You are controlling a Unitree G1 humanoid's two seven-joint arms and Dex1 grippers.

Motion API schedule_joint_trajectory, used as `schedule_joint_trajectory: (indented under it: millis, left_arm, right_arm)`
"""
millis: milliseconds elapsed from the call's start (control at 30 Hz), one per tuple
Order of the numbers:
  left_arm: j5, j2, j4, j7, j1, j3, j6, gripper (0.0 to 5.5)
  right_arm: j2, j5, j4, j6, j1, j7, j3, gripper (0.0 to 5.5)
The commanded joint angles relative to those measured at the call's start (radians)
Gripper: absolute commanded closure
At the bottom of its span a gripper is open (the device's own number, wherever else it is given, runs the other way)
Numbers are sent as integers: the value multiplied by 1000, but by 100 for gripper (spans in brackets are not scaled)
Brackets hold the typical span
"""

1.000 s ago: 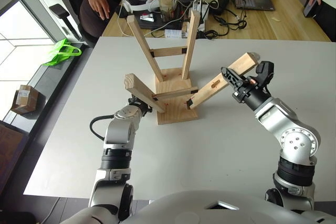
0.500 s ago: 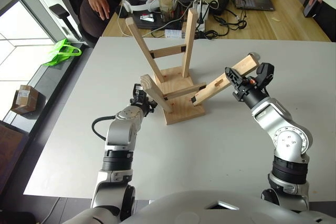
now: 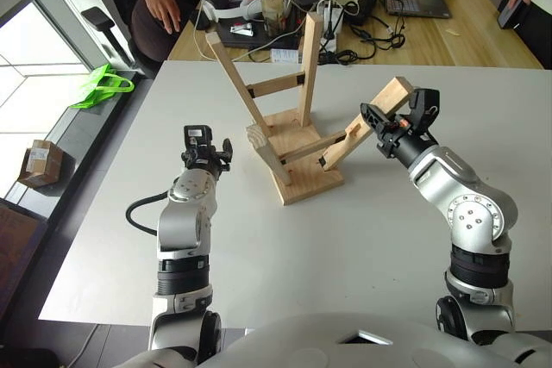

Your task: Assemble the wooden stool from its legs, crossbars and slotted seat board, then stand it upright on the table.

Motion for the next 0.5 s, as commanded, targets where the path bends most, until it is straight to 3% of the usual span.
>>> schedule_joint_trajectory:
  millis: [33, 500]
  left_arm:
    - [11, -13, -25, 32, -14, 11, -28, 244]
    - [42, -1, -70, 88, -20, 35, -132, 244]
  right_arm:
    - [-59, -76, 34, 67, -25, 5, 38, 450]
    - [-124, -251, 21, 4, -17, 119, 224, 450]
